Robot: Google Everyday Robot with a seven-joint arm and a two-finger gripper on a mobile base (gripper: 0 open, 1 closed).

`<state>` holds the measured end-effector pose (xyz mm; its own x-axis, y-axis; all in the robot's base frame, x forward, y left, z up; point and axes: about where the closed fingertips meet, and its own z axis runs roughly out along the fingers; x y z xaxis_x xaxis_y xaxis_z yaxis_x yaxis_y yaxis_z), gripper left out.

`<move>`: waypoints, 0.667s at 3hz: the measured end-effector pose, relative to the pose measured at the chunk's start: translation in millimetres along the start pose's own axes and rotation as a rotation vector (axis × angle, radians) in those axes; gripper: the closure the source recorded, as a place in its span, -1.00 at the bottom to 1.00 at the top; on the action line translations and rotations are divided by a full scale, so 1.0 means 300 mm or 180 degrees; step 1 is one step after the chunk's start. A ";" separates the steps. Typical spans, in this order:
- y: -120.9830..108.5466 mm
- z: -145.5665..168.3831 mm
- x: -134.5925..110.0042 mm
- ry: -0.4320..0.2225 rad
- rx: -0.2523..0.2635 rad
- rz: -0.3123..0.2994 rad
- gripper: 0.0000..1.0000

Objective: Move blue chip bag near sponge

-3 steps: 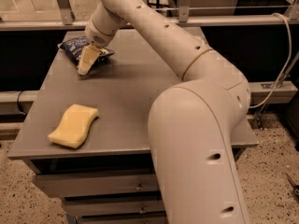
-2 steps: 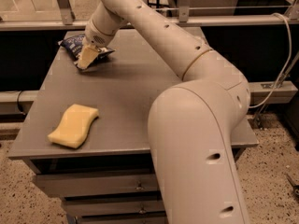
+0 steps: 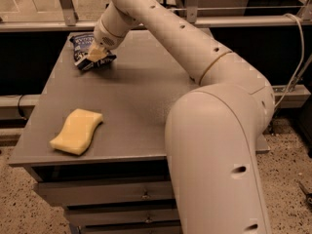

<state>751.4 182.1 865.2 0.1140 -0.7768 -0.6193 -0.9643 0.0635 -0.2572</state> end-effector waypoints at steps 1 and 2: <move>0.012 -0.090 -0.009 -0.0054 0.0112 -0.0070 1.00; 0.084 -0.278 -0.034 -0.0141 0.0212 -0.0345 1.00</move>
Offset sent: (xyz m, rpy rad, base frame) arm -0.0672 -0.0697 0.0974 0.0229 -0.1919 0.0706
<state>706.0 139.4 926.9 0.2284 -0.7531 -0.6170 -0.9279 0.0234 -0.3721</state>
